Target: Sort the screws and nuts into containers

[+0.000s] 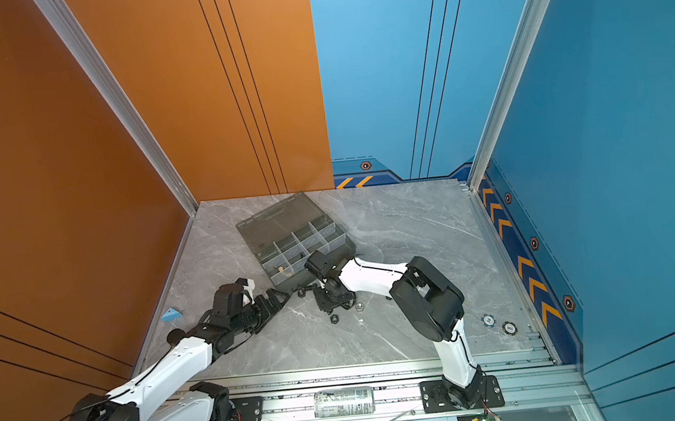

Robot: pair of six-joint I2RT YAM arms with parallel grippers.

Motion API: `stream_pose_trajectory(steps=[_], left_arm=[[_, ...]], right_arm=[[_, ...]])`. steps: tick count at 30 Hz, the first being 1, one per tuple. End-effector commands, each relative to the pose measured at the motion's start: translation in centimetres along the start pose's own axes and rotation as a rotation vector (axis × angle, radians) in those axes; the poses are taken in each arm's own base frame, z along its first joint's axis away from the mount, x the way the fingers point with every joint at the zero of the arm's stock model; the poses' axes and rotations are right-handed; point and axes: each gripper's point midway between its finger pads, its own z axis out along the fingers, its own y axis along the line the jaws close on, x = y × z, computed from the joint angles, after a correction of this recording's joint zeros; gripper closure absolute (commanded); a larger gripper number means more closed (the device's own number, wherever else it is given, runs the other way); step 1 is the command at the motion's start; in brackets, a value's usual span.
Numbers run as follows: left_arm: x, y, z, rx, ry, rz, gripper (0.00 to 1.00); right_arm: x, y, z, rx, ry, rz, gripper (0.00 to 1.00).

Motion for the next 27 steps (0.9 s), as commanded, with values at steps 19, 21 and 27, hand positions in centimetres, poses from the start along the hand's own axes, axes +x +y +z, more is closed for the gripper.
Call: stream_pose_trajectory(steps=[19, 21, 27], left_arm=[[0.3, 0.5, 0.4, -0.002, 0.019, -0.016, 0.02], [0.3, 0.5, 0.4, -0.003, 0.019, -0.018, 0.02], [0.3, 0.4, 0.3, 0.002, 0.019, -0.016, 0.02]], right_arm=[[0.2, -0.7, 0.6, 0.054, 0.011, -0.023, 0.94], [0.2, -0.6, 0.5, 0.053, 0.010, -0.028, 0.99], [-1.1, 0.6, -1.3, -0.030, -0.015, -0.073, 1.00]])
